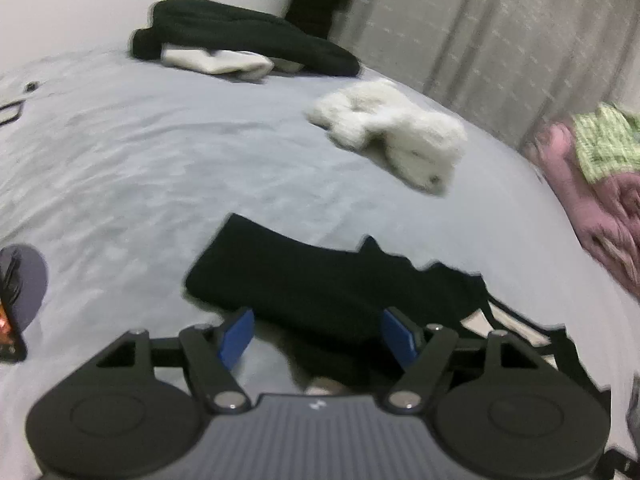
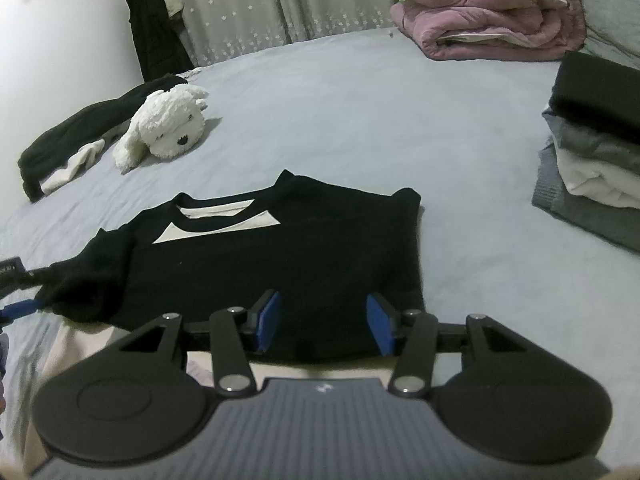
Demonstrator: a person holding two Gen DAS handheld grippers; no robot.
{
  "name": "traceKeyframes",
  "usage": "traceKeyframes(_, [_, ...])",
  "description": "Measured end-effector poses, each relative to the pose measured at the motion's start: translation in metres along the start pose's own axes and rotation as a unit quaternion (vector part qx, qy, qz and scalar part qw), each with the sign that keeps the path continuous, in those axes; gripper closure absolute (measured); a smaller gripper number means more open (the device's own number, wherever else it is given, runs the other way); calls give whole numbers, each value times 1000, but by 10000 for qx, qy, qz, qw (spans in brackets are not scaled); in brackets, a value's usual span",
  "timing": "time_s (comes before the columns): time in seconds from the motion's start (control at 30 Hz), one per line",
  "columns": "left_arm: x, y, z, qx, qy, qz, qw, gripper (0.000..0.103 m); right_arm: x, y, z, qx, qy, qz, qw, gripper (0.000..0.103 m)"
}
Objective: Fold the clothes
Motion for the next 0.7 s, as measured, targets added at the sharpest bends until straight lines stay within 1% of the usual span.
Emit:
traceKeyframes(0.13, [-13, 7, 0, 28, -339, 169, 9993, 33, -1, 1, -1, -25, -8, 9, 10000, 50])
traceKeyframes(0.23, [-26, 16, -3, -30, -733, 307, 9968, 36, -2, 2, -2, -38, -8, 20, 10000, 50])
traceKeyframes(0.27, [-31, 20, -5, -48, -871, 350, 9956, 39, -2, 1, -2, -36, -10, 20, 10000, 50])
traceKeyframes(0.37, [-38, 23, -3, 156, -1132, 335, 9929, 42, -2, 1, -2, -32, 0, 26, 10000, 50])
traceKeyframes(0.47, [-41, 26, 2, 411, -1199, 324, 9914, 44, -2, 1, -2, -37, 15, 29, 10000, 50])
traceKeyframes(0.53, [-43, 30, 5, 543, -1227, 331, 9904, 56, -2, 1, -3, -39, 21, 42, 10000, 50])
traceKeyframes(0.6, [-47, 34, 8, 618, -1275, 313, 9894, 93, -3, 1, -3, -38, 16, 54, 10000, 50])
traceKeyframes(0.63, [-48, 35, 10, 631, -1320, 258, 9889, 97, -3, 1, -3, -37, 13, 62, 10000, 50])
traceKeyframes(0.7, [-49, 35, 13, 695, -1352, 172, 9882, 97, -4, 1, -3, -38, 9, 81, 10000, 50])
Point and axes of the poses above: each gripper's, at about its wrist camera, not at the fingertips, and y roughly the way its jaws point, x to its right, z to its top, the point moved 9 cm from there along y, roughly the way its jaws point, and after that the axes turned 4 degrees about -y, right-handed, at the moved point
